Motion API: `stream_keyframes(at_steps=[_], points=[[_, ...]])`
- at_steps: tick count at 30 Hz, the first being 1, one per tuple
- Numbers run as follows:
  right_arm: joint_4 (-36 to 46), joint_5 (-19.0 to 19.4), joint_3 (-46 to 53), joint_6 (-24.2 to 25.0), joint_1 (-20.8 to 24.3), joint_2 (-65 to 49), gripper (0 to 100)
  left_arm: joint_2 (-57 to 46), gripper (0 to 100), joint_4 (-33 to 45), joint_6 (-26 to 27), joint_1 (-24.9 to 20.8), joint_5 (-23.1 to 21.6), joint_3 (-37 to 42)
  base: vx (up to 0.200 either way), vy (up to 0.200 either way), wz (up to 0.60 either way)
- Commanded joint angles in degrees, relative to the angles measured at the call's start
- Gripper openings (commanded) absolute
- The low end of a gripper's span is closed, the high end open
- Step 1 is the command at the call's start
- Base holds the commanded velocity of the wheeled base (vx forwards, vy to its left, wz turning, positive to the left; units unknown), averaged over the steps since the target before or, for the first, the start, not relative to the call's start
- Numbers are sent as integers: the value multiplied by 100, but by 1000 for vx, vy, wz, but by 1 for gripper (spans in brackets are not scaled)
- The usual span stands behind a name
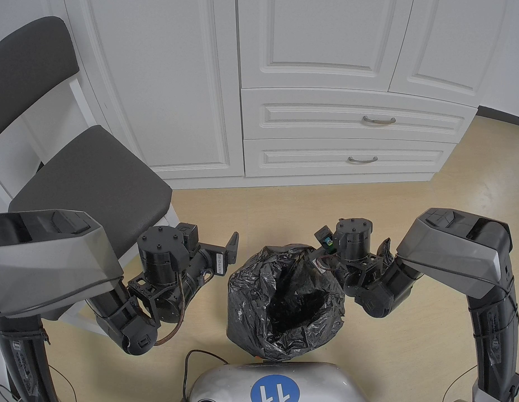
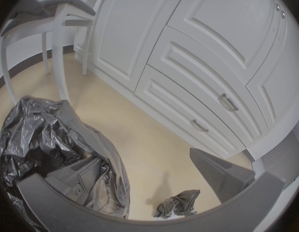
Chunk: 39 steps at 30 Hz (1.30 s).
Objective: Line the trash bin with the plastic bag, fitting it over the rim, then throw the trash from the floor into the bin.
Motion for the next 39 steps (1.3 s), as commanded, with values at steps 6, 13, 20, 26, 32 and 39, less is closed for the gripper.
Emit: stream_keyframes(at_steps=[6, 13, 20, 26, 32, 39], points=[[24, 36, -715, 247, -213, 260, 100, 15, 100, -14, -4, -4, 2, 34, 0, 0, 0], [1149, 906, -460, 1653, -38, -575, 100, -73, 100, -5, 32, -101, 10, 209, 0, 0, 0], [1756, 1776, 454, 2796, -117, -2254, 100, -143, 100, -5, 119, -215, -60, 737, 0, 0, 0], [1835, 1794, 1474, 2980, -222, -3150, 100, 42, 100, 12, 128, -171, -403, 948, 0, 0, 0], [1721, 1697, 1579, 2989, -152, -2491, 100, 367, 100, -23, 93, -118, -789, 895, 0, 0, 0], [1650, 1495, 639, 3033, 33, -628, 100, 1008, 100, -647, 155, -66, -789, 702, 0, 0, 0]])
